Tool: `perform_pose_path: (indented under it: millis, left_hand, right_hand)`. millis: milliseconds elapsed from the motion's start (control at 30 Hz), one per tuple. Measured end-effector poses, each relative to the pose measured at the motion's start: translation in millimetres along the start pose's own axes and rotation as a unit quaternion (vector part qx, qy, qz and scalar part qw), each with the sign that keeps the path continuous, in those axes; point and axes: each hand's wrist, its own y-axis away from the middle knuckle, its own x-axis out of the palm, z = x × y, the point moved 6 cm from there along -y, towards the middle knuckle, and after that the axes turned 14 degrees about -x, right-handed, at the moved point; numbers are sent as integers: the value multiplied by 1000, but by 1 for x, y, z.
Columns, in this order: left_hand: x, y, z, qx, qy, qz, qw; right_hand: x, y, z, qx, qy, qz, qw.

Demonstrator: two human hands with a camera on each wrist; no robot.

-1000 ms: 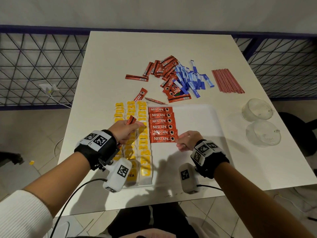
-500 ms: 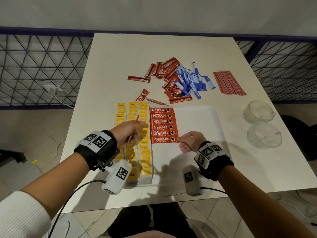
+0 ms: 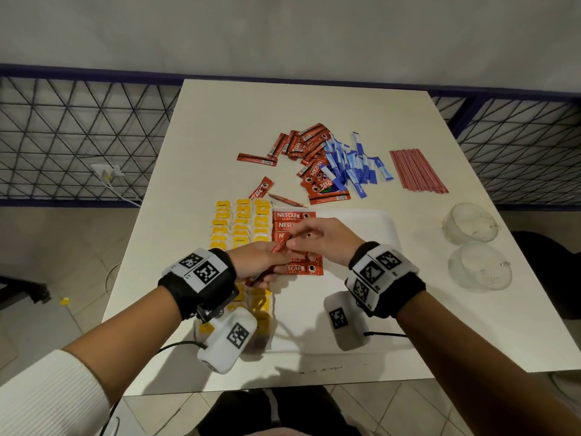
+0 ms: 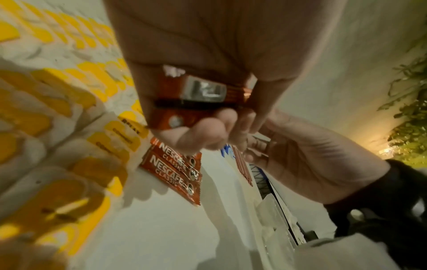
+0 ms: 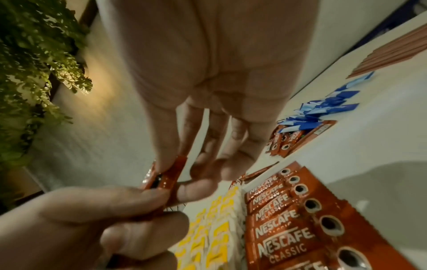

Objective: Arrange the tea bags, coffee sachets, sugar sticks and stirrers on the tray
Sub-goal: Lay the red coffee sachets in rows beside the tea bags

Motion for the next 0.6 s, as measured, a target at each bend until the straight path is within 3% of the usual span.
perform_pose_path:
  millis: [133, 300, 600]
  left_hand:
    - [-10, -1, 3, 9, 80, -11, 997]
    - [-35, 1, 9, 27, 179, -79, 980]
    - [-47, -1, 11, 79, 173, -151, 970]
  right_hand:
    - [-10, 3, -16, 31, -64, -42, 997]
    - [-26, 9, -23, 16, -123, -78, 989]
    - [-22, 5, -38, 70, -130, -53, 988]
